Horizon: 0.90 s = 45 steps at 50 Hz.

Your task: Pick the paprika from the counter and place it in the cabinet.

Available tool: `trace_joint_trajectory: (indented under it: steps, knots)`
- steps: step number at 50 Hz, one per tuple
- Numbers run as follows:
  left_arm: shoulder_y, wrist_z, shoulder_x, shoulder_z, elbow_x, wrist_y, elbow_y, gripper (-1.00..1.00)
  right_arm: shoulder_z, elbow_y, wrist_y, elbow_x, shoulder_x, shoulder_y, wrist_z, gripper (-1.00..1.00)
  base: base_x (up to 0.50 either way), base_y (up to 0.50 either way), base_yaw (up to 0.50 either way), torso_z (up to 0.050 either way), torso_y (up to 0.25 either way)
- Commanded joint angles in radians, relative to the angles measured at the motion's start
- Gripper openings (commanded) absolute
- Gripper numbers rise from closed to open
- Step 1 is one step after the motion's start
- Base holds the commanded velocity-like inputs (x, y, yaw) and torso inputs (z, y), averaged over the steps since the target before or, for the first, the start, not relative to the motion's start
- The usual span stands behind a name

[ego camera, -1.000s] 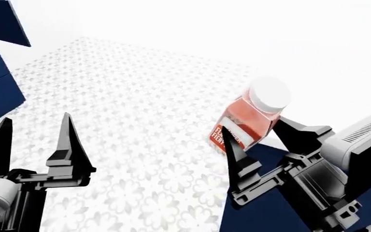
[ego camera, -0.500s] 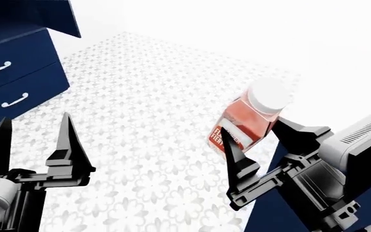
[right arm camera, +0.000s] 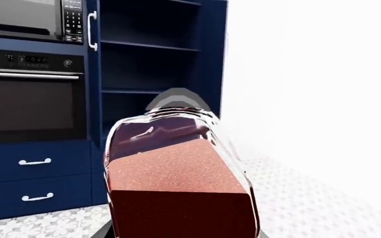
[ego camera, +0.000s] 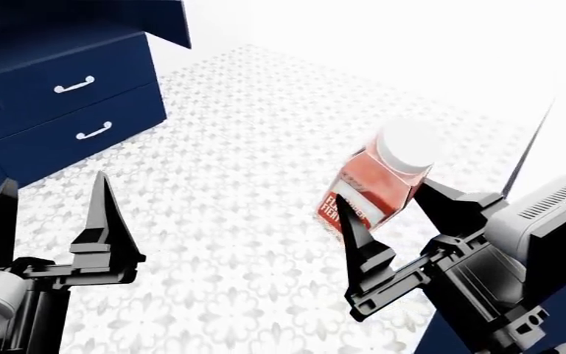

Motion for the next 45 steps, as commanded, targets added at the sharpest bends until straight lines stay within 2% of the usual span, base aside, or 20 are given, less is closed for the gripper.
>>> trace_joint_trajectory:
  steps: [1, 45]
  knots:
    - [-0.001, -0.001, 0.0, 0.003, 0.002, 0.0, -0.002, 1.0, 0.002, -0.001, -0.003, -0.033, 0.001, 0.004, -0.016, -1.0, -0.05, 0.06, 0.5, 0.0, 0.0]
    - [-0.002, -0.004, -0.001, 0.011, 0.009, 0.004, -0.004, 1.0, -0.003, 0.001, -0.029, -0.04, 0.014, -0.013, -0.01, -1.0, -0.06, 0.05, 0.5, 0.0, 0.0]
